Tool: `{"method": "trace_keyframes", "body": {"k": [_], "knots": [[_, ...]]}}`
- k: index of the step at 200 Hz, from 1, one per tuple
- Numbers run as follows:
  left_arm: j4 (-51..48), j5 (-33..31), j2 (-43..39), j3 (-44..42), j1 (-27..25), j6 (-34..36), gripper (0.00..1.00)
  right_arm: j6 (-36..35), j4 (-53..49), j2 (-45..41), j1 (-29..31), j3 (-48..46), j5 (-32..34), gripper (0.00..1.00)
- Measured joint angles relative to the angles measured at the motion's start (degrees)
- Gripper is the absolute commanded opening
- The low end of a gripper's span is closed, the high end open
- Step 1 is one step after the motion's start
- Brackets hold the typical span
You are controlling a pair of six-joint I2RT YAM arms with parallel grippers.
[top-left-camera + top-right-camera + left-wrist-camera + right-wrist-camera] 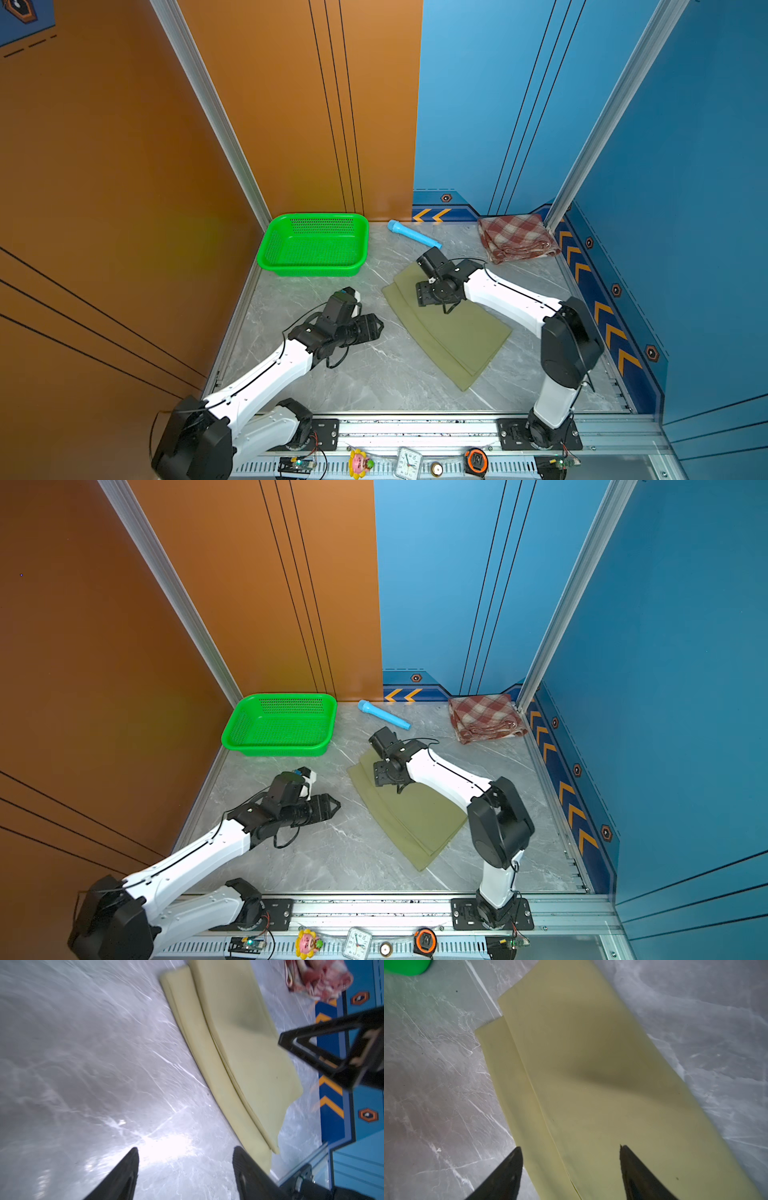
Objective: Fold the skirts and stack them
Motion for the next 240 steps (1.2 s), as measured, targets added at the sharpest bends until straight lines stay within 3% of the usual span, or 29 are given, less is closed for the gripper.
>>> {"method": "trace_keyframes", "body": {"k": [25,72,104,128,186,240], "knots": [[-2.2,1.2,-0.6,-0.2,5.6,-0.2,0.71,-2.5,0.3,7.2,2.0,4.3,0.1,0.56],[-3.6,3.1,0.2,-0.2,6.7,-0.2,0.71,-5.8,0.1,14.5,3.9,7.7,1.2,0.46],[-4.0,3.3,1.1,-0.2,6.7,-0.2,0.71,-7.2,0.0,15.7,3.6,8.2,2.7,0.12],[-4.0,3.3,1.1,-0.2,6.7,-0.2,0.71,-8.7,0.0,15.7,3.3,8.6,3.3,0.0],[-4.0,3.3,0.9,-0.2,6.7,-0.2,0.71,-9.3,-0.6,14.7,3.5,8.7,3.6,0.0],[-4.2,3.3,0.3,-0.2,6.7,-0.2,0.71,-8.6,-3.3,6.3,6.1,8.6,3.8,0.0]]}}
